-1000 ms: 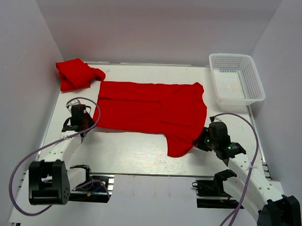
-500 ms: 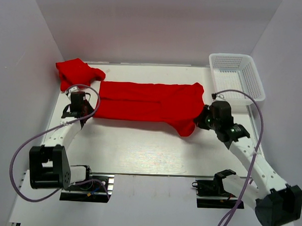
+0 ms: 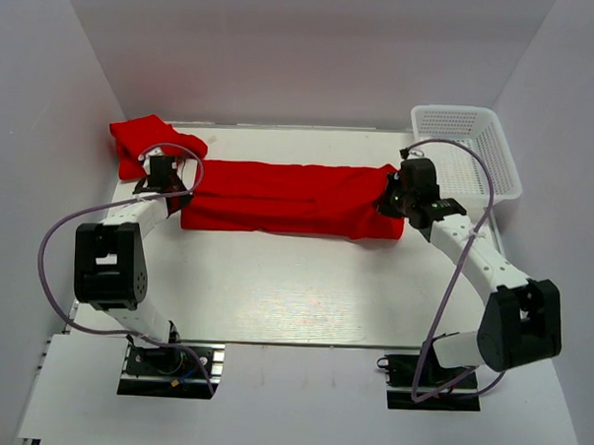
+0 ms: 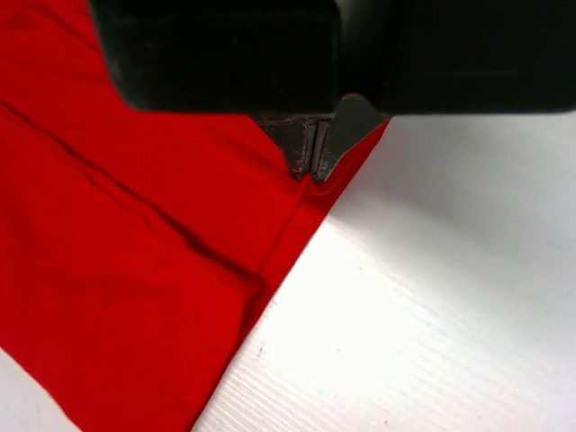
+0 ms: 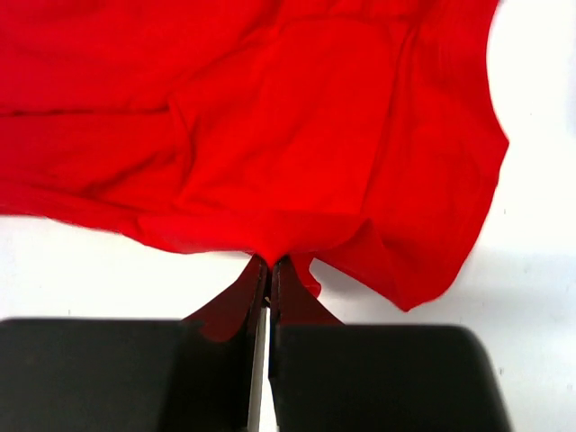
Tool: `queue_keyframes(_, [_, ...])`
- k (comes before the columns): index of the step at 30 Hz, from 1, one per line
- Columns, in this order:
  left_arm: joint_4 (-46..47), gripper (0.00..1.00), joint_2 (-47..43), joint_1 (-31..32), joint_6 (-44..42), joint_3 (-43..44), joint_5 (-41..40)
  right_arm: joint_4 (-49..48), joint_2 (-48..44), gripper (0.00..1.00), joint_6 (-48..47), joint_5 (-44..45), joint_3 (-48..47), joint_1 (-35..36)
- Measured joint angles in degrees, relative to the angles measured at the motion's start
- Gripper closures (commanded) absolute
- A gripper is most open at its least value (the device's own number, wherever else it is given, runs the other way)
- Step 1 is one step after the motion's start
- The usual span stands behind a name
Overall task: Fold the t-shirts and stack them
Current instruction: Fold the other side of the tshirt into a rectangle
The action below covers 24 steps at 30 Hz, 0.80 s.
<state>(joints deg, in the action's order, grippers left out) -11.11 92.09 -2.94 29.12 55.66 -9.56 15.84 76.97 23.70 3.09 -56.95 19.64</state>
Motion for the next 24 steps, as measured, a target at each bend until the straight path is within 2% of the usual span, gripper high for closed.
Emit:
queue_keyframes(11, [0.9,1.0,12.5,0.0,-0.7,8.0,-0.2,-1.3,14.5,1.0,-1.9,-2.8,-12.2,-3.2])
queue_keyframes(24, [1.4,1.0,16.2,0.0,-1.5,16.3,-0.1,-0.9,24.8,1.0,-3.3,-8.1,-22.0,-5.9])
